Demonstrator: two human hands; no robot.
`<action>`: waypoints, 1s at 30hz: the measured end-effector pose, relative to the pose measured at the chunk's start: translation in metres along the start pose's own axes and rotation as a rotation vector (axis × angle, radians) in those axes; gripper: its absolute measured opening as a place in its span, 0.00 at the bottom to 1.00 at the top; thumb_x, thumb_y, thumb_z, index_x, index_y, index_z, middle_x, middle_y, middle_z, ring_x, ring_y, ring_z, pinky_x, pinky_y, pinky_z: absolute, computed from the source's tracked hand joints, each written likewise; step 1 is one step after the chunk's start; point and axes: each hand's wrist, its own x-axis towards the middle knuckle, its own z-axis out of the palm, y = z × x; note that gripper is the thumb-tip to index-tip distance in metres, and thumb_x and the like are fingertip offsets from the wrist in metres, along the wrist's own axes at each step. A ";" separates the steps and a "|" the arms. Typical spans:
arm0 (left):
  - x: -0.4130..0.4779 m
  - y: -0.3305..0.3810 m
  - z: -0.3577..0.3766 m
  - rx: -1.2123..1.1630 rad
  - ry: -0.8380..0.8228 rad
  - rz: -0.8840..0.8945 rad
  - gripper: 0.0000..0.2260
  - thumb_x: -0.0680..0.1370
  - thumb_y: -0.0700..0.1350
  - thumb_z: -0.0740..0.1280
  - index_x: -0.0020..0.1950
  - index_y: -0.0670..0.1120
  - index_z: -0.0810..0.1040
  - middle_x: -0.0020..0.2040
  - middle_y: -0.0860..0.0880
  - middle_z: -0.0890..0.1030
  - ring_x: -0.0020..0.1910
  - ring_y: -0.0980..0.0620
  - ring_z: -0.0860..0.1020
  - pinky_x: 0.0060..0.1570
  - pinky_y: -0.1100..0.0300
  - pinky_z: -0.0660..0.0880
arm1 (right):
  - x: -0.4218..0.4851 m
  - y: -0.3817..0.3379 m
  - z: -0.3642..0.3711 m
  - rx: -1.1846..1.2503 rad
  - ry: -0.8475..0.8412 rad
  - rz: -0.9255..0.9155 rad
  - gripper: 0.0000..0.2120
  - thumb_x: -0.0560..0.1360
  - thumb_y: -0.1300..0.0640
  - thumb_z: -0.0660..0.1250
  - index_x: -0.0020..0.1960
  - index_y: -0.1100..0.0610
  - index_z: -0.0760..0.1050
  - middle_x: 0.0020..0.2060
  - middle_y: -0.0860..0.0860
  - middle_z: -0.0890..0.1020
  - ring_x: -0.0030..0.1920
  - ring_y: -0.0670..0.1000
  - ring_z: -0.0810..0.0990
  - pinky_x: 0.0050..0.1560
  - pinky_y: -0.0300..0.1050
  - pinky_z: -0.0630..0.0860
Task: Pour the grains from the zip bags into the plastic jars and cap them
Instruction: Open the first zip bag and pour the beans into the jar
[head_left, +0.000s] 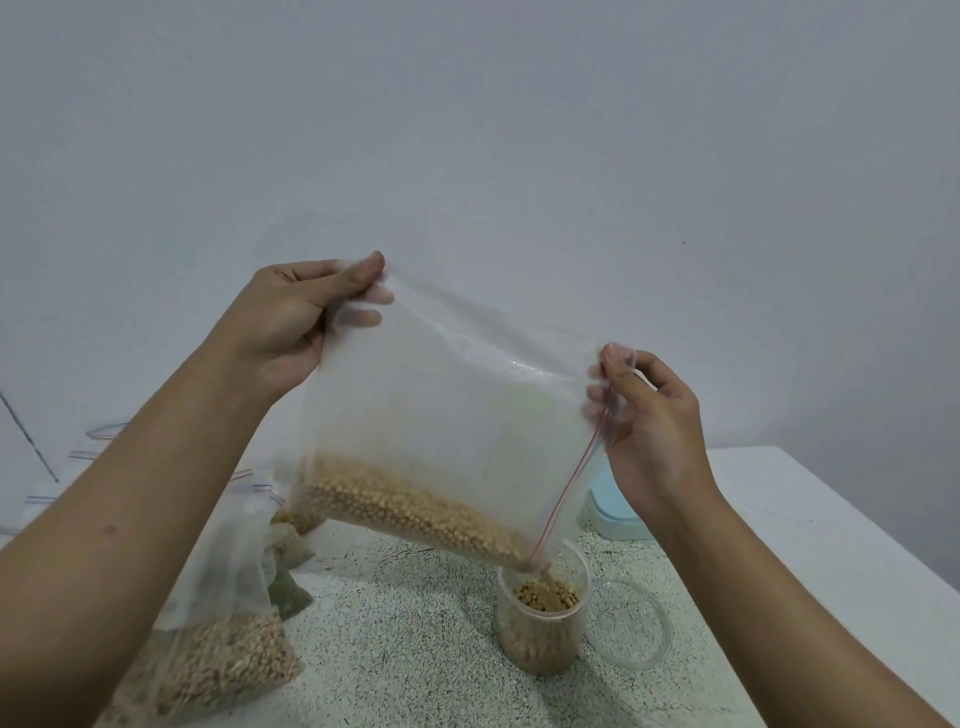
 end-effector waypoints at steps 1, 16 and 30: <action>0.000 0.000 0.000 0.000 -0.001 0.001 0.06 0.69 0.49 0.75 0.37 0.48 0.89 0.38 0.50 0.86 0.31 0.57 0.81 0.38 0.69 0.78 | 0.000 0.000 0.000 0.000 0.001 0.000 0.05 0.79 0.60 0.69 0.44 0.56 0.78 0.37 0.49 0.82 0.34 0.45 0.77 0.36 0.36 0.76; 0.003 -0.003 0.010 -0.004 -0.024 -0.007 0.06 0.70 0.48 0.75 0.37 0.48 0.89 0.39 0.49 0.86 0.32 0.56 0.82 0.39 0.69 0.78 | 0.005 0.000 -0.009 -0.005 0.023 -0.027 0.05 0.79 0.60 0.69 0.44 0.56 0.79 0.37 0.50 0.82 0.34 0.46 0.77 0.36 0.36 0.77; 0.003 -0.010 0.020 -0.008 -0.043 -0.009 0.08 0.72 0.48 0.74 0.45 0.44 0.86 0.39 0.49 0.86 0.31 0.55 0.81 0.36 0.68 0.77 | 0.001 -0.005 -0.018 -0.006 0.053 0.024 0.06 0.79 0.60 0.69 0.43 0.56 0.77 0.35 0.48 0.81 0.33 0.44 0.77 0.34 0.34 0.76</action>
